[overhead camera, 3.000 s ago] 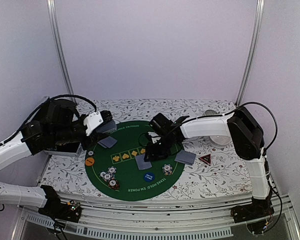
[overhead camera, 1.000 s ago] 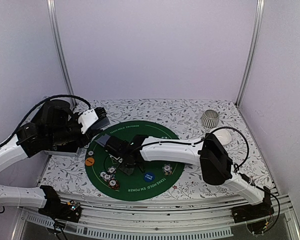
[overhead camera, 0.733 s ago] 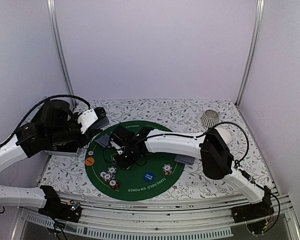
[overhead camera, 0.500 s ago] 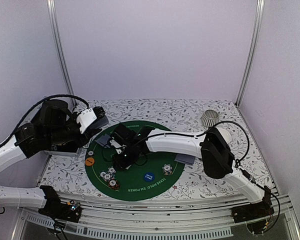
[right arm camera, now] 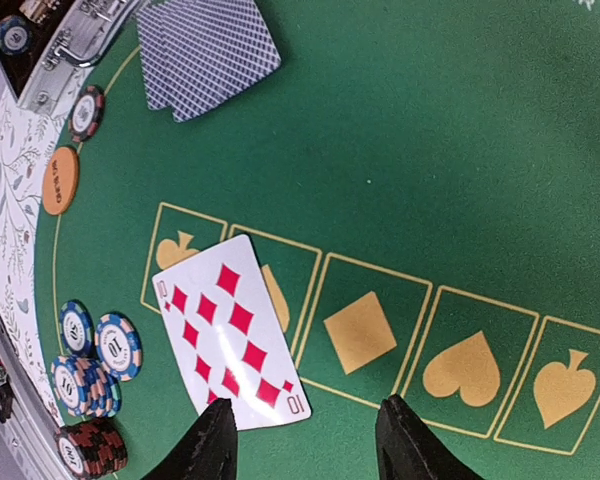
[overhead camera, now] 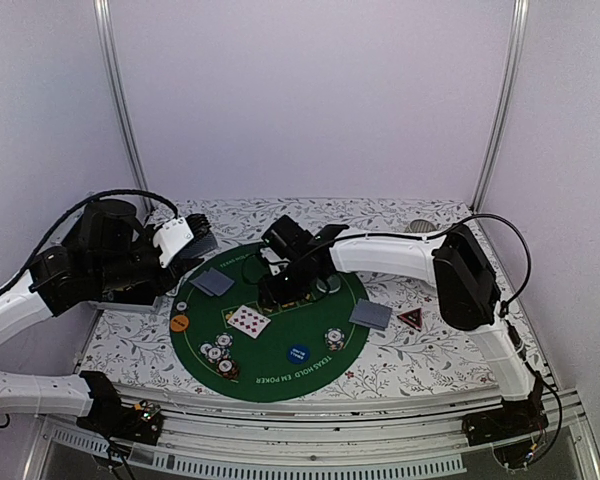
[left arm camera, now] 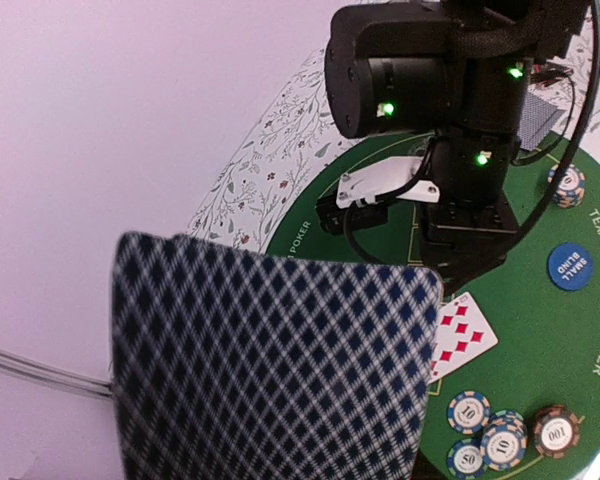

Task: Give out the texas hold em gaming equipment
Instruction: Flop the poker card in the community card area, then move the poker card to the community card area.

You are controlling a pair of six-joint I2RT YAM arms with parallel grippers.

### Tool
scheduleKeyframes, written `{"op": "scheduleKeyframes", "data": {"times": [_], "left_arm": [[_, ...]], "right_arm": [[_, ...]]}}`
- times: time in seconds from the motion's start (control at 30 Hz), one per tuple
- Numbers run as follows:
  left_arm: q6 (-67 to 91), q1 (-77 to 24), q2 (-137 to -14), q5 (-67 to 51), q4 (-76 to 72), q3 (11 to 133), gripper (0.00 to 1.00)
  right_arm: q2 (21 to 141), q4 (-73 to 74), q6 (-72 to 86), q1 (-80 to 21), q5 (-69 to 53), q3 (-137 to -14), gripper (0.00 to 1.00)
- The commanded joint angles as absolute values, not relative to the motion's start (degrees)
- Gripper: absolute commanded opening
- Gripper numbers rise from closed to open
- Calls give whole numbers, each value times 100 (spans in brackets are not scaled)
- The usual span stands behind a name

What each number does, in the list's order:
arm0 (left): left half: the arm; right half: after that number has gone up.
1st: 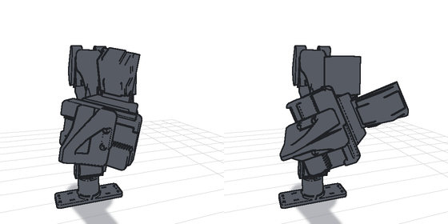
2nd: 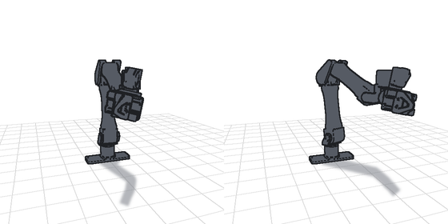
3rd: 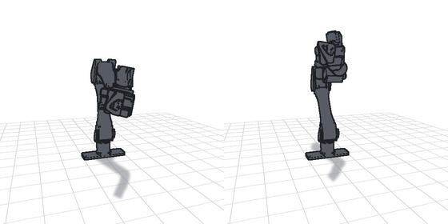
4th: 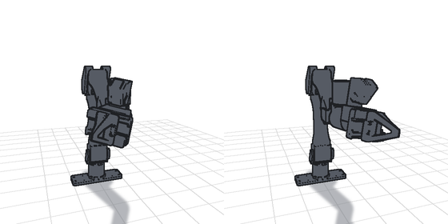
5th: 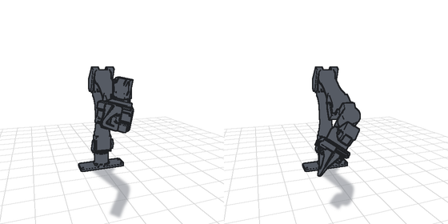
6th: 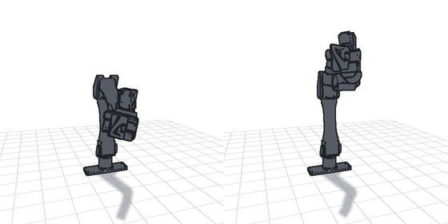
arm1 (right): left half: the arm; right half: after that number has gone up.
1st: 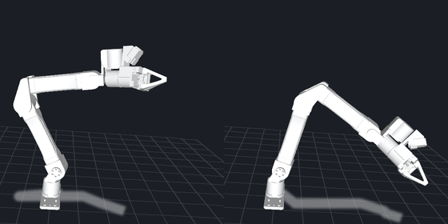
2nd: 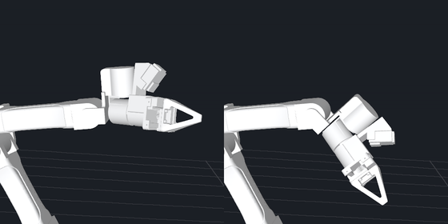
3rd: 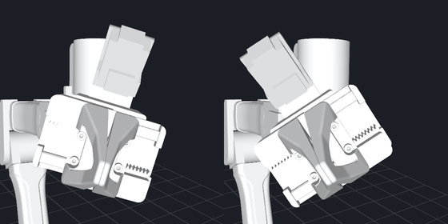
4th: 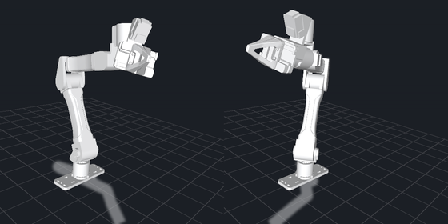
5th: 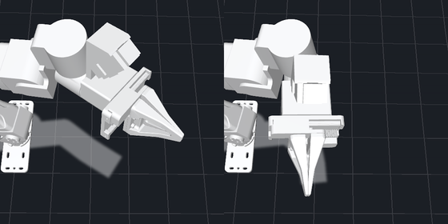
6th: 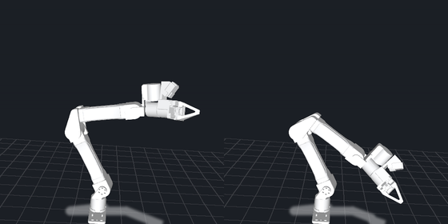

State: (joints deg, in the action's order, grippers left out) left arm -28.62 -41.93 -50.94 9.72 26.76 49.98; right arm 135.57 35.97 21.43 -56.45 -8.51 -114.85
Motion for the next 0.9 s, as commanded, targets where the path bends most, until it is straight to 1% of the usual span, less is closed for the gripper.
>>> {"op": "scheduleKeyframes", "data": {"times": [0.0, 0.03, 0.13, 0.2, 0.43, 0.73, 0.87], "left_arm": [[-2839, -4157, -5018, 949, 2646, 5004, 37], [-2839, -4157, -5017, 945, 2633, 4995, 37], [-2839, -4153, -5018, 927, 2598, 4971, 37], [-2834, -4151, -5023, 916, 2593, 4966, 37], [-2843, -4155, -4984, 915, 2602, 4940, 37], [-2839, -4157, -4970, 931, 2610, 4931, 37], [-2850, -4153, -4966, 928, 2619, 4939, 37]], "right_arm": [[13882, 3637, 2300, -5756, -1125, -11396, 49], [13913, 3638, 2318, -5757, -1205, -11376, 48], [14009, 3617, 2321, -5788, -1585, -11396, 40], [14049, 3553, 2313, -5825, -1819, -11393, 37], [14116, 3015, 2662, -5849, -2450, -11193, 35], [14419, 2171, 3207, -5844, -2697, -11213, 30], [14609, 1791, 3455, -5836, -2892, -11326, 25]]}}
